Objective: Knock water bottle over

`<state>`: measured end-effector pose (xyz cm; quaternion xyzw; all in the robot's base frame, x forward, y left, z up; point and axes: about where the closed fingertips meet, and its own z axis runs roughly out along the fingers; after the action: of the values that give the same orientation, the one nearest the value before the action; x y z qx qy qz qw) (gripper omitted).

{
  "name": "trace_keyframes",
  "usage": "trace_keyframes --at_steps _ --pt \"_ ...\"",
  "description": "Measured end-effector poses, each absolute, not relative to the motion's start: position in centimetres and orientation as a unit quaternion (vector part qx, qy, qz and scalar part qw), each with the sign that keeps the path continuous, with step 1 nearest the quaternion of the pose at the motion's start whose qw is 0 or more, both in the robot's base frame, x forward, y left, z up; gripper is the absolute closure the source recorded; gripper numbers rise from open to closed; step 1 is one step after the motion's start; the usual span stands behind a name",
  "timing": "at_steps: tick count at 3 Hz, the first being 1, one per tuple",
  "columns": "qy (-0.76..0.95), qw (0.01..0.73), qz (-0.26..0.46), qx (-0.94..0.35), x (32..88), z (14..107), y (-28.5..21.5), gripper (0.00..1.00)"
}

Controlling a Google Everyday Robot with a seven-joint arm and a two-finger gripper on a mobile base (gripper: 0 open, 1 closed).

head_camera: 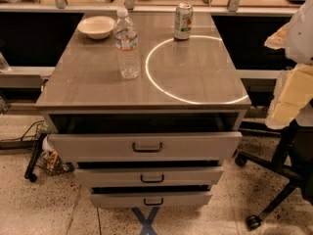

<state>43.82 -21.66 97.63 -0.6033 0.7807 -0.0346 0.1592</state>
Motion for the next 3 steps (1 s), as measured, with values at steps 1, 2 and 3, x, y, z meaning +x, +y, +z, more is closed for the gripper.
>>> trace_keyframes --at_steps 1,2,3 --pt "0.781 0.159 -0.035 -0.603 43.8 97.6 -21.7 0.0" --pt "0.777 0.173 -0.018 -0.605 44.4 96.9 -20.8 0.0" --pt "0.754 0.204 0.018 -0.624 47.2 95.4 -17.0 0.0"
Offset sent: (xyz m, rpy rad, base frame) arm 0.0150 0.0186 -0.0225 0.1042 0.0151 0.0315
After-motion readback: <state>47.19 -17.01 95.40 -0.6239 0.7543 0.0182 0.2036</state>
